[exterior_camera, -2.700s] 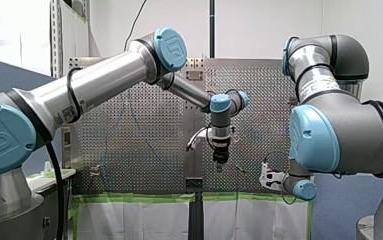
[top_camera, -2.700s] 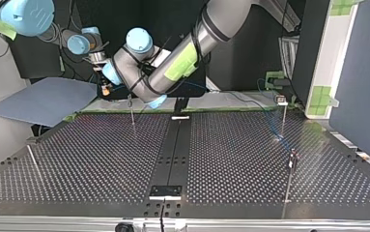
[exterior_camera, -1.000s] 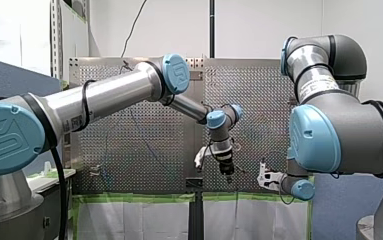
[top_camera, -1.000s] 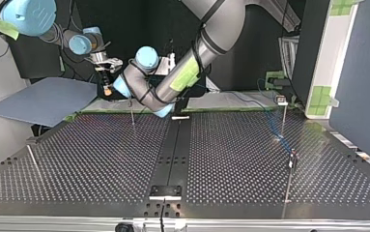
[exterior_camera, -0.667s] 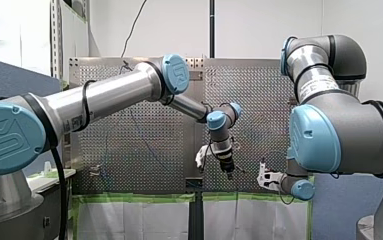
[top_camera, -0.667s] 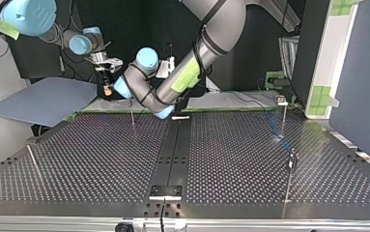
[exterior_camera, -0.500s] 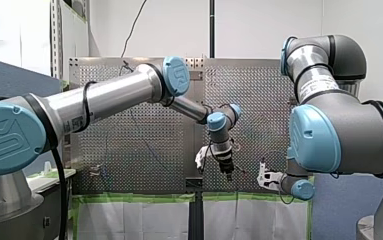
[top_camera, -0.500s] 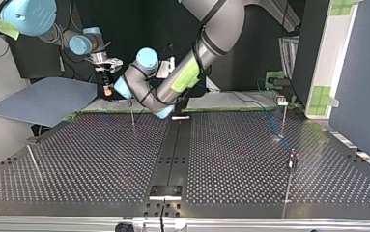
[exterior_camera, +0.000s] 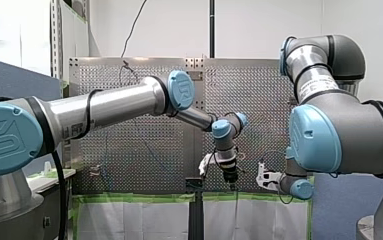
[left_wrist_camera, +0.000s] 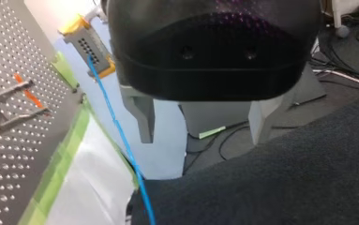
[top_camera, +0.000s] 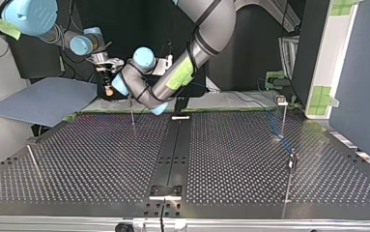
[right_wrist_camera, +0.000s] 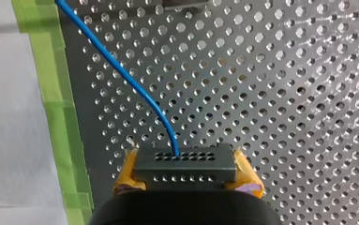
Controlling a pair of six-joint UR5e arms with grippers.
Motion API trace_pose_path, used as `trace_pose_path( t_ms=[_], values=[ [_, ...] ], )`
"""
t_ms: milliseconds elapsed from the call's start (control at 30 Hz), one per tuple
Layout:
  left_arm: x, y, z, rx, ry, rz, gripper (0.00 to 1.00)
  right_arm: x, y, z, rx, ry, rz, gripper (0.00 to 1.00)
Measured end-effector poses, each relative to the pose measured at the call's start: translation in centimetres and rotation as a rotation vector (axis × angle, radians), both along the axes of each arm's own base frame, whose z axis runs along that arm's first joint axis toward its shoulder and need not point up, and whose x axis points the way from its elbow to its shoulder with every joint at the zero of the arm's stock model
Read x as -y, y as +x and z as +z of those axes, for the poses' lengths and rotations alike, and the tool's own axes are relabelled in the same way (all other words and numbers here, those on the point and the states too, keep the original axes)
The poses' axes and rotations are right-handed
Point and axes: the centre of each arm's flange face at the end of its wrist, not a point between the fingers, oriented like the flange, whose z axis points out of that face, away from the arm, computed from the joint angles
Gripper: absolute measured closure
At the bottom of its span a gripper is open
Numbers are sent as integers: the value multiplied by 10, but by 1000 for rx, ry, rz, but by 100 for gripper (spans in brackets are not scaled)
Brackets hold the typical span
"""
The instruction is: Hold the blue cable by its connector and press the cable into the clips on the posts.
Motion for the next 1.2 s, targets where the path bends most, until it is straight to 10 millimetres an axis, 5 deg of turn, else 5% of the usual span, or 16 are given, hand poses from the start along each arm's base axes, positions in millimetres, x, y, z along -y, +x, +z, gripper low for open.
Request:
trace_pose_path(
  t_ms=[967, 1200],
  values=[
    [0, 7, 1, 12, -24, 10, 0, -2, 6, 0, -2, 2, 12, 100],
    [-10, 6, -15, 4, 9, 21, 0, -3, 6, 0, -2, 2, 12, 100]
  ],
)
